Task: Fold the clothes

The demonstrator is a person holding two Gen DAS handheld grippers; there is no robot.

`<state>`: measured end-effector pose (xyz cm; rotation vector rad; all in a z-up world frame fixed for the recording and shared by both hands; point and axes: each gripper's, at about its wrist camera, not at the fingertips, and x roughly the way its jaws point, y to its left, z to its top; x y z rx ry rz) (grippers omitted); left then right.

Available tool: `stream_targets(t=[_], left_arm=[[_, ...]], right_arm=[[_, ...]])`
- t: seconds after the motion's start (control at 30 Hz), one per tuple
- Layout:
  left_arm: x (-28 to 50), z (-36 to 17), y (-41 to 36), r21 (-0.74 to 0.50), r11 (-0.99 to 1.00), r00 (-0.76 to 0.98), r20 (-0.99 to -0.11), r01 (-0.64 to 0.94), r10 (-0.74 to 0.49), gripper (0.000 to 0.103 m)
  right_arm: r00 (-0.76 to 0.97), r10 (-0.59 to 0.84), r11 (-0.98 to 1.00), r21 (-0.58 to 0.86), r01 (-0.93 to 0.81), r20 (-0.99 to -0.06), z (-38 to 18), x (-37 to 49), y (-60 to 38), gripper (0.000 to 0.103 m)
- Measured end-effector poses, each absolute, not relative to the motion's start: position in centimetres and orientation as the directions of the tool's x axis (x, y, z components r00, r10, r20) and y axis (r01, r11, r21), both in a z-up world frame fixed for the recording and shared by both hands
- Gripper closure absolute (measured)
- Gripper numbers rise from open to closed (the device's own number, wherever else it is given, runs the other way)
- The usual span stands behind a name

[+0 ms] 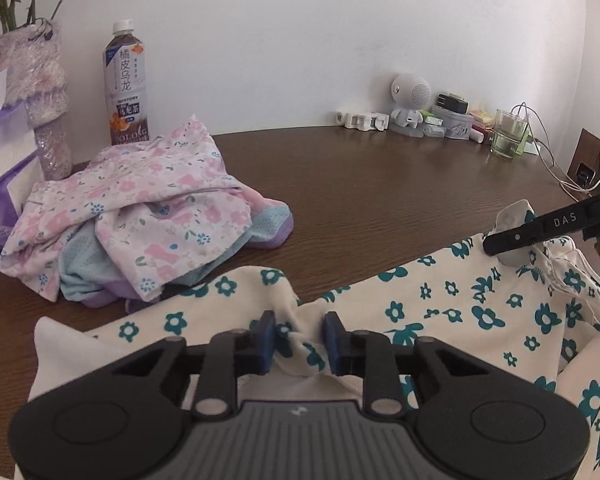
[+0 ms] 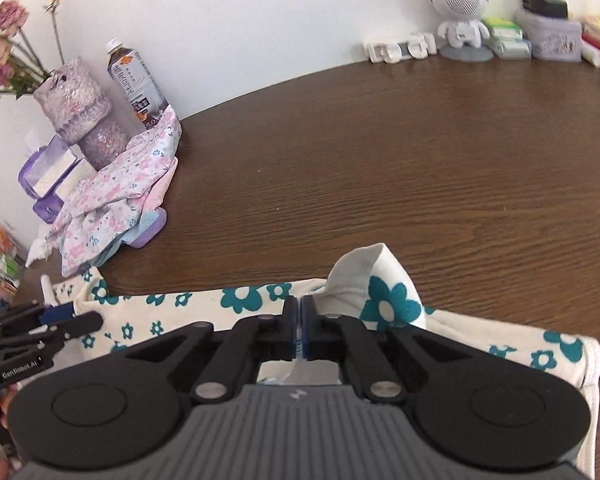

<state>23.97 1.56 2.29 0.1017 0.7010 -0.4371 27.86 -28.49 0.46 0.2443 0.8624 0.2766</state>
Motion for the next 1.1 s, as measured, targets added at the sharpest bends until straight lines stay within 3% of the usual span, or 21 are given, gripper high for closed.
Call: stream_targets(t=[0.27, 0.5, 0.9, 1.0, 1.1], left_arm=[[23.8, 2.1, 2.4, -0.096, 0.916, 0.700, -0.616, 0.389, -0.362, 0.081], [22.9, 3.1, 2.6, -0.064, 0.923, 0.759, -0.549, 0.379, -0.350, 0.085], [24.2, 1.8, 3.7, -0.146, 0.927, 0.716, -0.597, 0.346, -0.361, 0.080], [24.2, 1.8, 3.9, -0.154, 0.925, 0.714, -0.596, 0.347, -0.367, 0.079], [24.2, 1.7, 3.8, -0.152, 0.924, 0.714, -0.596, 0.350, -0.369, 0.079]], right_arm=[[0.665, 0.295, 0.954, 0.246, -0.170, -0.686, 0.3, 28.2, -27.7, 0.101], [0.720, 0.303, 0.953, 0.214, -0.216, -0.625, 0.9, 27.8, -27.2, 0.101], [0.706, 0.284, 0.958, 0.211, -0.192, -0.649, -0.1, 28.0, -27.4, 0.101], [0.701, 0.299, 0.950, 0.271, -0.155, -0.647, 0.1, 27.9, -28.2, 0.095], [0.709, 0.326, 0.931, 0.343, -0.126, -0.625, 1.1, 27.0, -29.5, 0.082]])
